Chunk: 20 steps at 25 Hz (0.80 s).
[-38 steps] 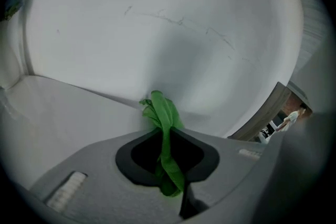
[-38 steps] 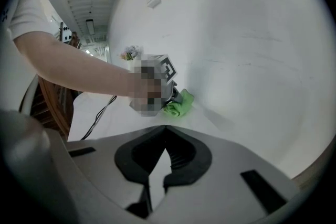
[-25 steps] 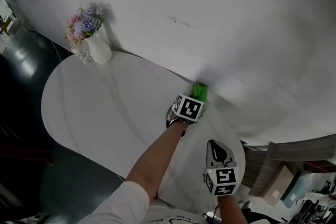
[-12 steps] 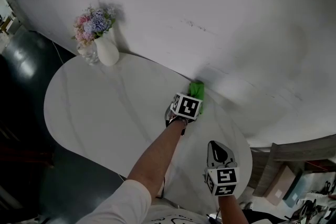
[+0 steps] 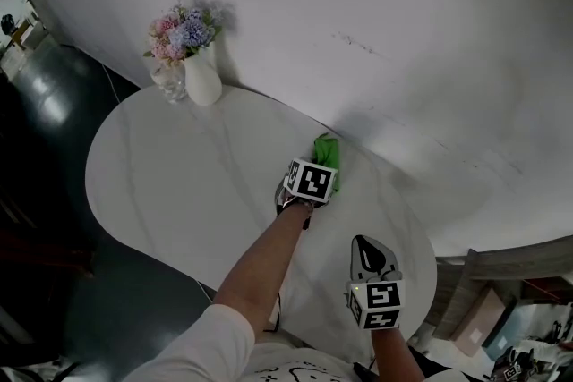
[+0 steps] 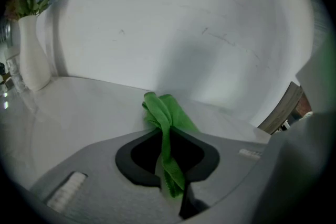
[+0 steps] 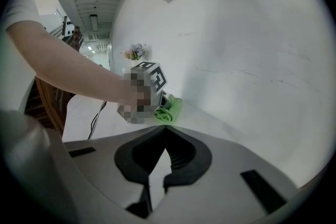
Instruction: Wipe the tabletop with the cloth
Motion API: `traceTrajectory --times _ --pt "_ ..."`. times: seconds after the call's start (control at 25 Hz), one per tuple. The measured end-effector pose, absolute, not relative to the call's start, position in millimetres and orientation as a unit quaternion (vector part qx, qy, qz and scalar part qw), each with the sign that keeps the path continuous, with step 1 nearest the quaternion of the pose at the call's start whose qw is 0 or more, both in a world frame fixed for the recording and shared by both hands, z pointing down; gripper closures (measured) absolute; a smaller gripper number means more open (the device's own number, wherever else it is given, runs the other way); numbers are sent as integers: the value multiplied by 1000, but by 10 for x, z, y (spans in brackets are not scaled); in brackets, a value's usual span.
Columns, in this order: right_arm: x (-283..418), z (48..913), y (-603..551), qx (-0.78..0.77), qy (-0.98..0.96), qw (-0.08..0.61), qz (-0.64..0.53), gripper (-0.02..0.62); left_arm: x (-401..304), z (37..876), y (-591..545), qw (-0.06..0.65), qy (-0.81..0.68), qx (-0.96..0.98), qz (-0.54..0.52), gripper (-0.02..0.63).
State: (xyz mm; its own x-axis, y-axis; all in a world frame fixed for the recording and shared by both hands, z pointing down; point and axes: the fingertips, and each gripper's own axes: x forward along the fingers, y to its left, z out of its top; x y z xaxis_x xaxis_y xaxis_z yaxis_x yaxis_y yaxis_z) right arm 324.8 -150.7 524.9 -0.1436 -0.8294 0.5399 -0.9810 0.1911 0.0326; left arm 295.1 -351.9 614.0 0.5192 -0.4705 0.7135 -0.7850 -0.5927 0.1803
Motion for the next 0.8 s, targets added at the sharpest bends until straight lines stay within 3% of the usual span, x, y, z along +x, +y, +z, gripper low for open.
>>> traceTrajectory --times 0.8 --pt "2952 5026 -978 587 -766 217 147 597 1746 6158 -2968 289 -478 778 287 548"
